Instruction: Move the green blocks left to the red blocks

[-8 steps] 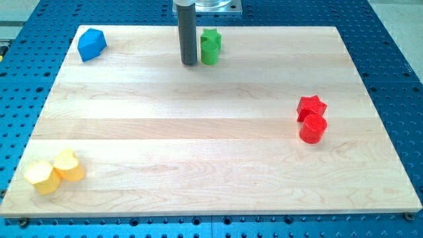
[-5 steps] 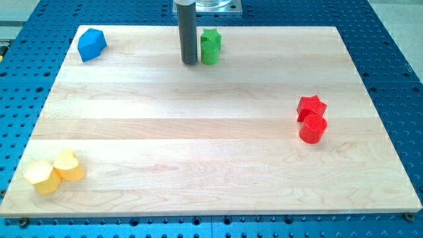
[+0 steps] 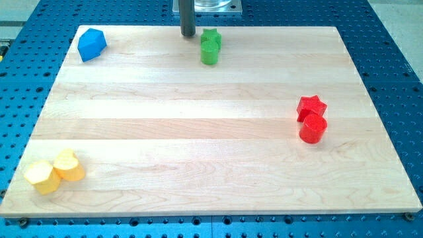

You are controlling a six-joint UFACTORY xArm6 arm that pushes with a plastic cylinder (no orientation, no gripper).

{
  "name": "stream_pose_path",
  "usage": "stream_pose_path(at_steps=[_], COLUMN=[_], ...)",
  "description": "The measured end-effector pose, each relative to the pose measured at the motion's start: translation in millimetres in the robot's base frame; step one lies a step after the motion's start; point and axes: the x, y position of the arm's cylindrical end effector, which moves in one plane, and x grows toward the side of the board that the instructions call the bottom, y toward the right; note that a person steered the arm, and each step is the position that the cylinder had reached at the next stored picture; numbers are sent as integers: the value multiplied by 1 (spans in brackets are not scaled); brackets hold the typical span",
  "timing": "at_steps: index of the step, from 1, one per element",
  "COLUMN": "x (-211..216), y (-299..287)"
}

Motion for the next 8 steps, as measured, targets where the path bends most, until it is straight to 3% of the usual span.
stream_pose_path(at_steps=[1,3,4,5,7,8], x=[-5,-1,65,62,18,95], y=[32,38,48,50,59,61])
